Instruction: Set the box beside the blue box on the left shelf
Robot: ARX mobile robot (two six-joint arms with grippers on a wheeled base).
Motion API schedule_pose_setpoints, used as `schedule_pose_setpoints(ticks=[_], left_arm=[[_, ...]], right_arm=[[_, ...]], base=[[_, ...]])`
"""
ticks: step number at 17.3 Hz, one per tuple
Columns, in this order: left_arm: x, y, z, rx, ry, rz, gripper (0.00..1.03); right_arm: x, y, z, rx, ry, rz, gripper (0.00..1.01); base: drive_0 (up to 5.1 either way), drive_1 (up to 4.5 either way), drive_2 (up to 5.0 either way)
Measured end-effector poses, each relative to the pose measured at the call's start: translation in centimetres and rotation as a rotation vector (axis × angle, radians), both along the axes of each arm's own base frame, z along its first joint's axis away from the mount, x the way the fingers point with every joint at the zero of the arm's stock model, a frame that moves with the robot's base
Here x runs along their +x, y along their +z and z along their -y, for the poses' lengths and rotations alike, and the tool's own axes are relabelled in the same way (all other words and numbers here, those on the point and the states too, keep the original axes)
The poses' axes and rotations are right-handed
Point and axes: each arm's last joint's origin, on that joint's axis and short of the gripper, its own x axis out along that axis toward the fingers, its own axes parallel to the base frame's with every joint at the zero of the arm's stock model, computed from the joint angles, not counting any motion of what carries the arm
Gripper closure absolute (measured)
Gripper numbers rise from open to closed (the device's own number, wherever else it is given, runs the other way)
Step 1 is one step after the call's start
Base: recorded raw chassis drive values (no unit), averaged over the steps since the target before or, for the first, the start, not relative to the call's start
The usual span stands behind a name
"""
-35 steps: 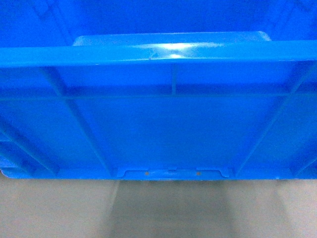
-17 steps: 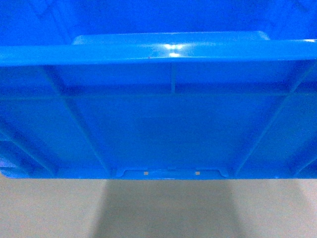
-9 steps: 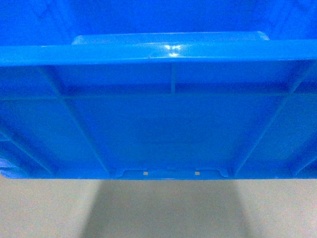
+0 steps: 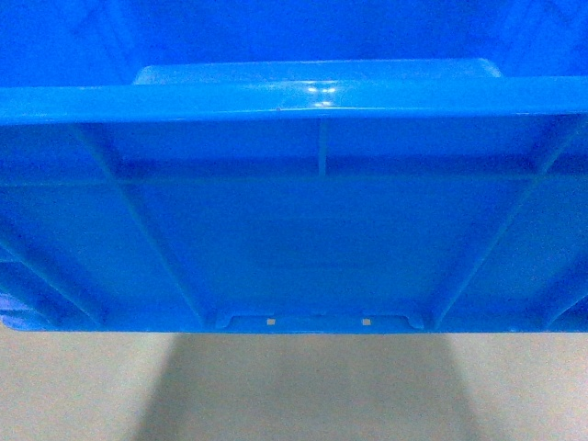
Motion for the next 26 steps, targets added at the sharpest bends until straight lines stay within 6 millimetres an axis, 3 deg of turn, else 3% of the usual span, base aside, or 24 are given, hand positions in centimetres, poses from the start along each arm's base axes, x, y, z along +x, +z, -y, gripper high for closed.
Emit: schedule_pose_setpoints(ticks=[7, 26], left_arm=[[0.0, -0.01, 0.0, 0.0, 0.0, -0.001, 0.91], [-0.04, 0.04, 0.0, -0.001, -0.001, 0.001, 0.91]], right_arm=[[0.0, 0.0, 0.0, 0.0, 0.0, 0.0, 0.92], [-0.01, 0.01, 0.0, 0.0, 0.0, 0.0, 0.92]], base=[[0.0, 0.0, 0.0], [0.1, 4.1, -3.9]])
